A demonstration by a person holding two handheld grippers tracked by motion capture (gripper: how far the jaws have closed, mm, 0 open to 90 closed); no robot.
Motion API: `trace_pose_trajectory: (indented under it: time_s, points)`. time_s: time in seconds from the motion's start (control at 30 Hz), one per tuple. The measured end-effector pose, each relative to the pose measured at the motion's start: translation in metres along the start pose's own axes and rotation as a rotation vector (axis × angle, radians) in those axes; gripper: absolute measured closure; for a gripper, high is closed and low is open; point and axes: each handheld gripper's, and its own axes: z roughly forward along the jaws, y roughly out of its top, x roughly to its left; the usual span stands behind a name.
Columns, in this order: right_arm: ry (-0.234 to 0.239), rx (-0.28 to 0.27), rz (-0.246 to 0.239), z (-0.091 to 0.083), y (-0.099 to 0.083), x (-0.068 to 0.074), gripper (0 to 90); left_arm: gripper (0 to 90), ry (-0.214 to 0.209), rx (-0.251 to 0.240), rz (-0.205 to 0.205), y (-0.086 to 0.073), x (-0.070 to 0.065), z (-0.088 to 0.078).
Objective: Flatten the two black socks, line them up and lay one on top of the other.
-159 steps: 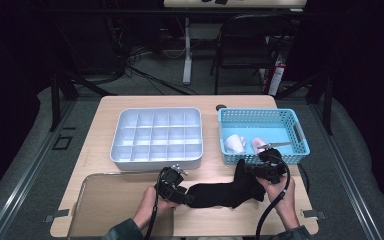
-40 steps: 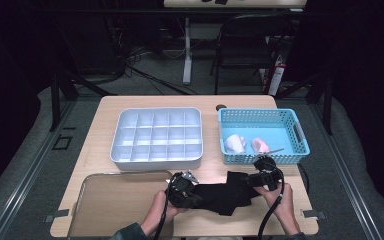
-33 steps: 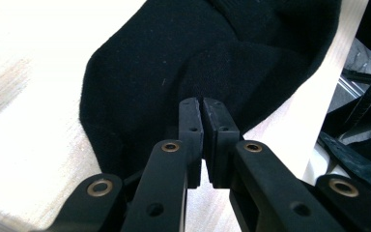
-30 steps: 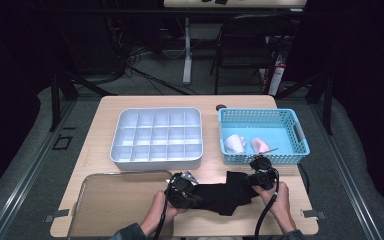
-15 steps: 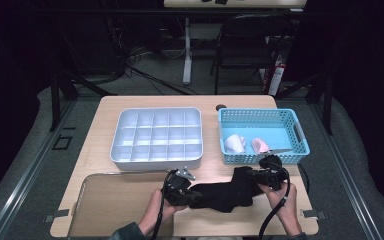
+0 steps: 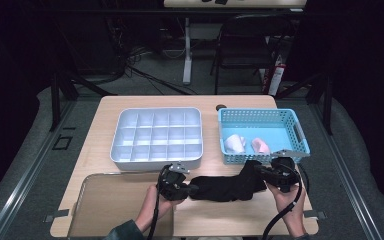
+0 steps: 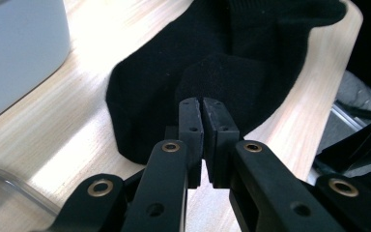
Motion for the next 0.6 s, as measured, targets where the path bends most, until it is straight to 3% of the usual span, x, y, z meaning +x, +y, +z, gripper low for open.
trace_pose_trajectory:
  time_s: [0.17,0.23,0.4,0.6]
  points:
    - [0.007,0.001,0.002,-0.010,-0.002,0.002,86.6,87.0,-0.002,-0.012,0.030,0.002,-0.009,-0.006]
    - [-0.004,-0.008,0.006,-0.014,-0.003,0.004,86.6,87.0,-0.024,-0.021,0.022,0.002,-0.010,-0.008]
    - [-0.016,-0.074,0.003,-0.029,-0.002,0.004,86.7,87.1,0.007,-0.059,0.039,0.005,-0.010,-0.015]
    - [-0.047,-0.114,0.016,-0.031,-0.003,0.000,86.7,87.1,0.062,-0.080,0.018,0.008,0.005,-0.016]
